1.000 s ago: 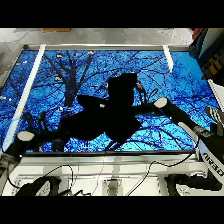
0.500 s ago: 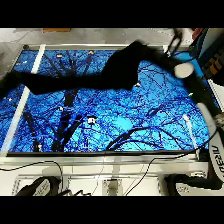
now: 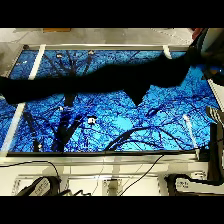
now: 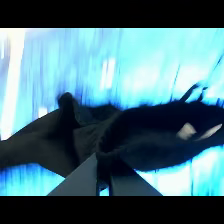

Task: Fold the clothes and pants, and hang the long-sleeved shirts on hangers.

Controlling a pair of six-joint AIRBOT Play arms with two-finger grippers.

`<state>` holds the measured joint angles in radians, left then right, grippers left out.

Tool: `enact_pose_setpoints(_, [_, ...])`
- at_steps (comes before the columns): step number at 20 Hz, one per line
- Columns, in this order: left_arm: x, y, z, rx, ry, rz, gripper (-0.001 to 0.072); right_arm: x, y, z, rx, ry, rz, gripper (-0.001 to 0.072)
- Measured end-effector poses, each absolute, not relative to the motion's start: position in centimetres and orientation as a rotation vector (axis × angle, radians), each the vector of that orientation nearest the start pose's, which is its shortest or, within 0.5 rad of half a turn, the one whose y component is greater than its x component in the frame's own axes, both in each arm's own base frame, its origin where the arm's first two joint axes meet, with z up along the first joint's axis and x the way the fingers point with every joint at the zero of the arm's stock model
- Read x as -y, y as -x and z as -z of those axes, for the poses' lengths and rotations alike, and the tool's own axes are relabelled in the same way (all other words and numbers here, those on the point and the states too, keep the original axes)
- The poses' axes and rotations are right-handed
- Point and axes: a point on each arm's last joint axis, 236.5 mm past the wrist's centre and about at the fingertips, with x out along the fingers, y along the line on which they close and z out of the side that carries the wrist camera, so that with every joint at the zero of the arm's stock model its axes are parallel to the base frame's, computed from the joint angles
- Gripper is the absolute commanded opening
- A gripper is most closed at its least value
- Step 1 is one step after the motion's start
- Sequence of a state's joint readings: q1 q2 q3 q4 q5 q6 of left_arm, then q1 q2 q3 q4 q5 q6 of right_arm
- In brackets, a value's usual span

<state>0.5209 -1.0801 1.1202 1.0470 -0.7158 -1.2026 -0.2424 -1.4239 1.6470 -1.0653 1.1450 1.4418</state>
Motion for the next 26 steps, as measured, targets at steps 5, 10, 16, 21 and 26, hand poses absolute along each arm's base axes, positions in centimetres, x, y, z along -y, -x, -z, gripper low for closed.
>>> enact_pose_setpoints(5, [-14.1,-40.6,-6.7,-0.823,0.323,-0.136,0.0005,1.1,-41.4,-7.5,-1.182,-0.381,-0.156,0.0013])
enact_pose_setpoints(10, [-14.8,-37.9,-3.7,-0.974,0.234,-0.142,0.0005,0.5,-34.2,-2.2,-1.271,-0.379,-0.108,0.0014])
enact_pose_setpoints(16, [-16.7,-34.5,-4.0,-1.073,0.068,-0.196,0.0005,-0.5,-28.6,-3.4,-1.142,-0.351,-0.072,0.0014])
enact_pose_setpoints(21, [-19.9,-31.2,-4.3,-1.186,-0.114,-0.283,0.0005,-0.4,-25.7,-5.5,-1.078,-0.314,-0.037,0.0014])
enact_pose_setpoints(26, [-20.8,-28.2,-2.9,-1.366,-0.320,-0.169,0.0005,0.6,-20.3,-2.6,-1.305,-0.253,0.012,0.0014])
